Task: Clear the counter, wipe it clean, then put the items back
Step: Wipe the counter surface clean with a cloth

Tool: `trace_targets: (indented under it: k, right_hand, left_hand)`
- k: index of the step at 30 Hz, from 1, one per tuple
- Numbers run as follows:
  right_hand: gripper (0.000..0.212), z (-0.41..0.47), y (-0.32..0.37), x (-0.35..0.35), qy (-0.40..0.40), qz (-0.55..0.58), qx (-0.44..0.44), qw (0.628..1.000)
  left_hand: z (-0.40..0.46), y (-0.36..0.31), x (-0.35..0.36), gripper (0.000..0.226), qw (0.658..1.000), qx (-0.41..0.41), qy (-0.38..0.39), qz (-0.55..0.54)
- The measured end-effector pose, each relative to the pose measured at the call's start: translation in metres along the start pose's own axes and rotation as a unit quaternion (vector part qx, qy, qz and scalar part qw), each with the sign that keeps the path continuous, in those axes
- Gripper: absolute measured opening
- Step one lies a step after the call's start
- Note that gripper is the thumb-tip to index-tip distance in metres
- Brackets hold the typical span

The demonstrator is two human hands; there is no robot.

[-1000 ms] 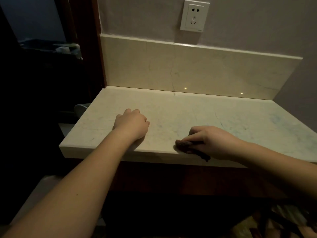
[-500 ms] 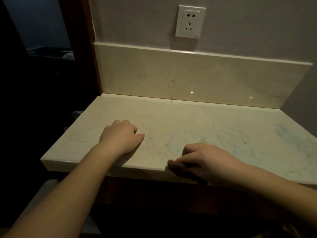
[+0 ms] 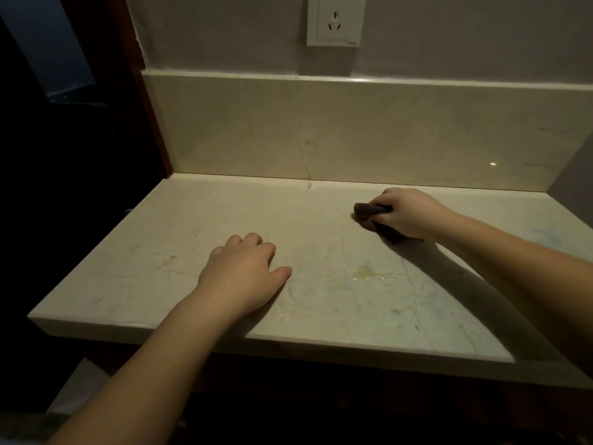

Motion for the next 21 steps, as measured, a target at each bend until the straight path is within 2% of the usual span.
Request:
trace_targets:
  k: [4, 7, 9, 12, 18, 21]
  right_hand:
    - [0.023, -0.024, 0.020, 0.009, 0.001, 0.021, -0.050, 0.999]
    - [0.026, -0.059, 0.046, 0.018, 0.029, 0.035, -0.132, 0.990]
    - [0.028, -0.069, 0.053, 0.017, 0.053, 0.027, -0.154, 0.986]
    - [0.029, -0.056, 0.042, 0.008, 0.064, -0.002, -0.120, 0.991]
    - [0.029, -0.062, -0.001, -0.006, 0.006, -0.061, 0.021, 0.998]
    - [0.029, -0.083, 0.005, 0.000, -0.010, -0.055, 0.037, 0.998]
  left_hand:
    - [0.002, 0.000, 0.002, 0.051, 1.000, -0.004, -0.009, 0.006]
    - [0.003, 0.000, 0.001, 0.049, 1.000, -0.002, -0.010, 0.015]
    - [0.004, -0.001, 0.000, 0.047, 1.000, -0.003, -0.010, 0.020]
    - [0.004, 0.002, -0.001, 0.043, 1.000, 0.005, -0.010, 0.023]
    - [0.001, 0.010, -0.002, 0.037, 1.000, 0.023, -0.013, -0.001]
    - [-0.002, 0.017, -0.001, 0.031, 0.999, 0.020, -0.010, -0.025]
Point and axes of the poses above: each hand's wrist, its own z-axis towards the middle knuckle, its own x-axis out of the palm, y = z × x, the point moved 1 cm from there along z, towards the middle knuckle, and after that the axes turned 5 degrees about z, right-handed, at the moved point
